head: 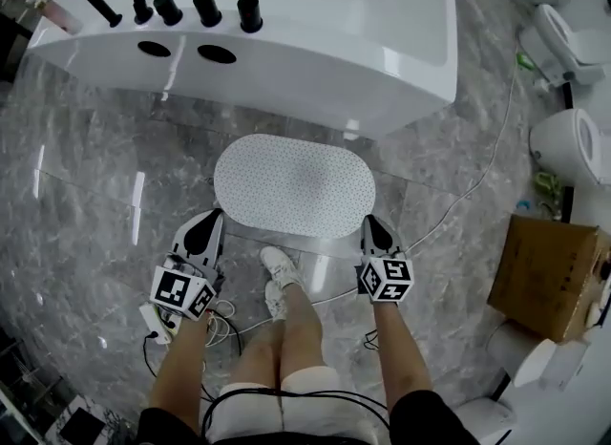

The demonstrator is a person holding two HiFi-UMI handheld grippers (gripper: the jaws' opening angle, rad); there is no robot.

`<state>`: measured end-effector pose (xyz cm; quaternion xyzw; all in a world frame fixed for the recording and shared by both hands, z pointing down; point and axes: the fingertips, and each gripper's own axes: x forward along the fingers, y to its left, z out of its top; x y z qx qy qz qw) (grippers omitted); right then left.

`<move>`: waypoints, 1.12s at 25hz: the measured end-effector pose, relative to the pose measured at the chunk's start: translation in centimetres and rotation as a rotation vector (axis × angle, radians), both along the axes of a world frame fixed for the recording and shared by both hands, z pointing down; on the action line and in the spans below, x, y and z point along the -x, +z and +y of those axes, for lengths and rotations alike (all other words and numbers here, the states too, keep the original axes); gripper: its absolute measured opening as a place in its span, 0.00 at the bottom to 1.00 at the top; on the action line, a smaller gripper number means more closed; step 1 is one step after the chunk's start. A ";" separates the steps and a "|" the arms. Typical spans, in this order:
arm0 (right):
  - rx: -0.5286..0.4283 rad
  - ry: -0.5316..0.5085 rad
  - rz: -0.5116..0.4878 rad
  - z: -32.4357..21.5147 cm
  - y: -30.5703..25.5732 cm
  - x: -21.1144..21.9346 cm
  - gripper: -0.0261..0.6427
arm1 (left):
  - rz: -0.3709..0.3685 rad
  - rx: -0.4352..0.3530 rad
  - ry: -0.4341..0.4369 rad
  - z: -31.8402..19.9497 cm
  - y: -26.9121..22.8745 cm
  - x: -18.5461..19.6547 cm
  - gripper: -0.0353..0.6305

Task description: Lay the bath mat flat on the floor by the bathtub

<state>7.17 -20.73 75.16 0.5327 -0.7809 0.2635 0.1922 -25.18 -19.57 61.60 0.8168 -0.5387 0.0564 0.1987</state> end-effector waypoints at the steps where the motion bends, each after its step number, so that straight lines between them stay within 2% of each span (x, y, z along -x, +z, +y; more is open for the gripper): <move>1: -0.008 -0.008 -0.014 0.1 -1.5 0.5 0.08 | 0.000 -0.003 0.006 0.3 -0.9 -0.1 0.07; 6: -0.064 -0.043 -0.074 0.3 -8.7 2.3 0.08 | 0.001 -0.025 0.011 1.2 -5.9 -1.0 0.07; 13: -0.125 -0.174 -0.073 1.7 -17.2 5.1 0.08 | -0.024 -0.063 0.030 2.9 -12.5 -1.1 0.07; 18: -0.150 -0.229 -0.087 2.9 -22.7 6.5 0.08 | -0.031 -0.096 0.044 3.8 -17.1 -1.2 0.07; 23: -0.179 -0.284 -0.100 3.5 -27.5 7.9 0.08 | -0.028 -0.128 -0.001 4.2 -21.2 -0.2 0.07; 28: -0.213 -0.265 -0.121 3.4 -32.5 7.7 0.08 | -0.019 -0.161 -0.056 5.1 -25.5 0.9 0.07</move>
